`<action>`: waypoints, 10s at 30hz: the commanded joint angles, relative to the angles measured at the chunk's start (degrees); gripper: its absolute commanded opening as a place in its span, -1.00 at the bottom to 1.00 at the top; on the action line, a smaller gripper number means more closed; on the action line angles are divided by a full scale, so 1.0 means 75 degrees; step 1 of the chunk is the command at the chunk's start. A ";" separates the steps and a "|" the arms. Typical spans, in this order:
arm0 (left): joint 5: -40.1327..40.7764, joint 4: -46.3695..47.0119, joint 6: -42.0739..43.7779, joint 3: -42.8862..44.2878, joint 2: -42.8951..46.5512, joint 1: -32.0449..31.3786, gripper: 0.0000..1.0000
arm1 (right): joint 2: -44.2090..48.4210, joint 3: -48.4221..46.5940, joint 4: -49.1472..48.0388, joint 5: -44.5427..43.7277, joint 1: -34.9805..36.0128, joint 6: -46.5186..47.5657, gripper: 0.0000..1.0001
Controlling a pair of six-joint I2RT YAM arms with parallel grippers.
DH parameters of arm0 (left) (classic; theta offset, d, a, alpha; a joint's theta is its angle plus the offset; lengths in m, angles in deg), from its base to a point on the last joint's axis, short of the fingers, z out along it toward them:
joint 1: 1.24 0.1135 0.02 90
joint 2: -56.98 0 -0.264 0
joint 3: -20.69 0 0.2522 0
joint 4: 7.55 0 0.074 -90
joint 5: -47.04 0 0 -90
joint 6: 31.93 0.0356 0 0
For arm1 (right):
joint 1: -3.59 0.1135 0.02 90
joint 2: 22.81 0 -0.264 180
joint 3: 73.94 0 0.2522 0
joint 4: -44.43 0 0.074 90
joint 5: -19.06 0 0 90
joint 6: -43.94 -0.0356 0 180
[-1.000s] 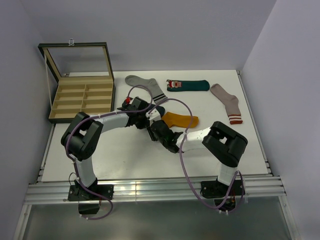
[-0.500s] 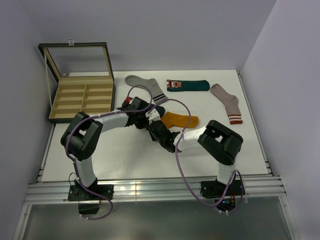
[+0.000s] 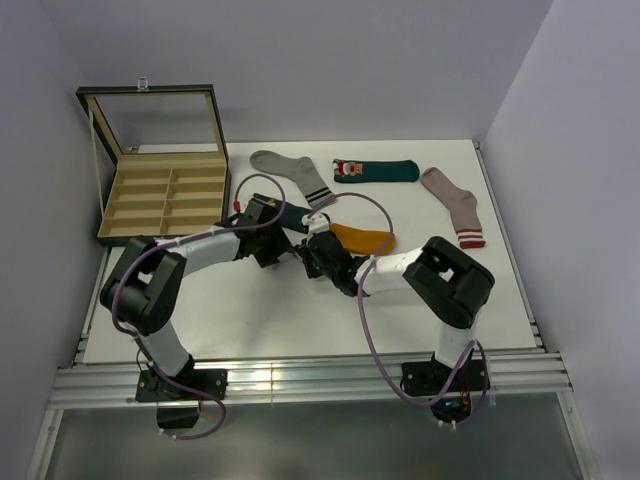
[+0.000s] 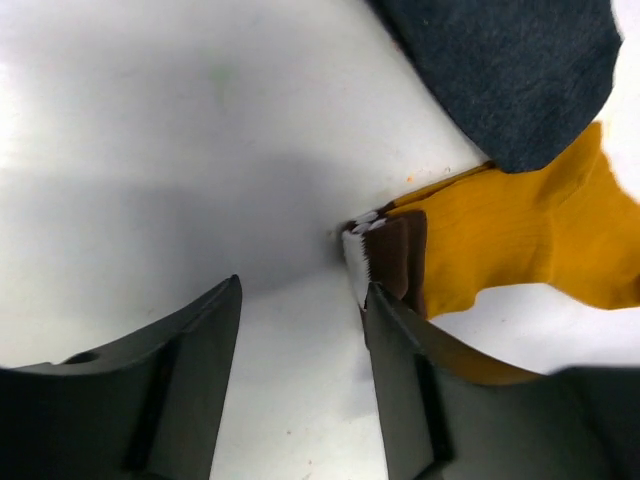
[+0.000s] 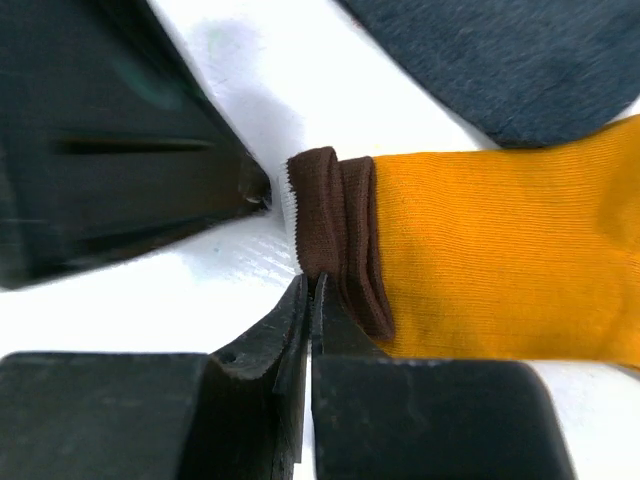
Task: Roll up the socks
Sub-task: Roll the sock at the center of the board.
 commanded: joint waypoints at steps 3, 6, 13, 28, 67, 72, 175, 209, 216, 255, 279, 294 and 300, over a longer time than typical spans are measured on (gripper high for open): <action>0.0280 0.0680 -0.0444 -0.0619 0.1031 0.0129 0.23 | 0.0417 0.0317 0.0299 0.2514 -0.0586 -0.0750 -1.00; 0.0210 0.1078 -0.0538 -0.0913 0.1231 0.0129 0.27 | 0.0487 0.0492 -0.0098 0.3674 -0.1078 -0.1370 -1.00; 0.0069 0.1525 -0.0620 -0.1300 0.1267 0.0094 0.26 | -0.0038 0.0821 -0.1281 0.5656 -0.2344 -0.3304 -1.00; 0.0069 0.1606 -0.0515 -0.0878 0.0412 -0.0480 0.12 | -0.1036 0.1536 -0.2398 0.6549 -0.3634 -0.5533 -0.95; -0.0107 0.2463 -0.0479 -0.0175 -0.0655 -0.0562 0.08 | -0.1352 0.1266 -0.1354 0.6103 -0.3868 -0.5286 -0.93; -0.0037 0.2042 -0.0421 -0.0058 -0.0737 -0.0574 0.01 | -0.1305 0.1254 -0.1319 0.6079 -0.3880 -0.5274 -0.93; -0.0177 0.1630 0.0107 0.0259 -0.0315 -0.0808 0.22 | -0.0637 0.1079 -0.1002 0.7005 -0.4114 -0.4923 -0.94; -0.0177 0.1724 0.0118 0.0774 -0.1592 -0.0879 -0.20 | -0.0849 0.0071 0.1223 0.5964 -0.4407 -0.3752 -0.77; -0.0037 0.0975 0.0317 0.1114 -0.1792 -0.0961 -0.33 | 0.0158 0.0012 0.1997 0.4921 -0.4139 -0.3060 -0.42; 0.0221 -0.0315 0.1489 0.1735 -0.1429 -0.1113 -0.41 | 0.1484 0.0423 0.1236 0.1111 -0.0986 0.0139 -0.14; 0.0139 -0.0608 0.1724 0.2005 -0.1499 -0.1113 -0.42 | 0.1660 0.0516 0.0803 0.0653 -0.0728 0.0620 -0.16; 0.0092 -0.0702 0.1595 0.2134 -0.1523 -0.1078 -0.42 | 0.0676 0.0422 0.1797 0.0082 -0.0493 -0.0106 -0.18; 0.0104 -0.0831 0.1583 0.2192 -0.1511 -0.1031 -0.40 | 0.0511 0.0352 0.2723 -0.0530 -0.0505 -0.0727 -0.18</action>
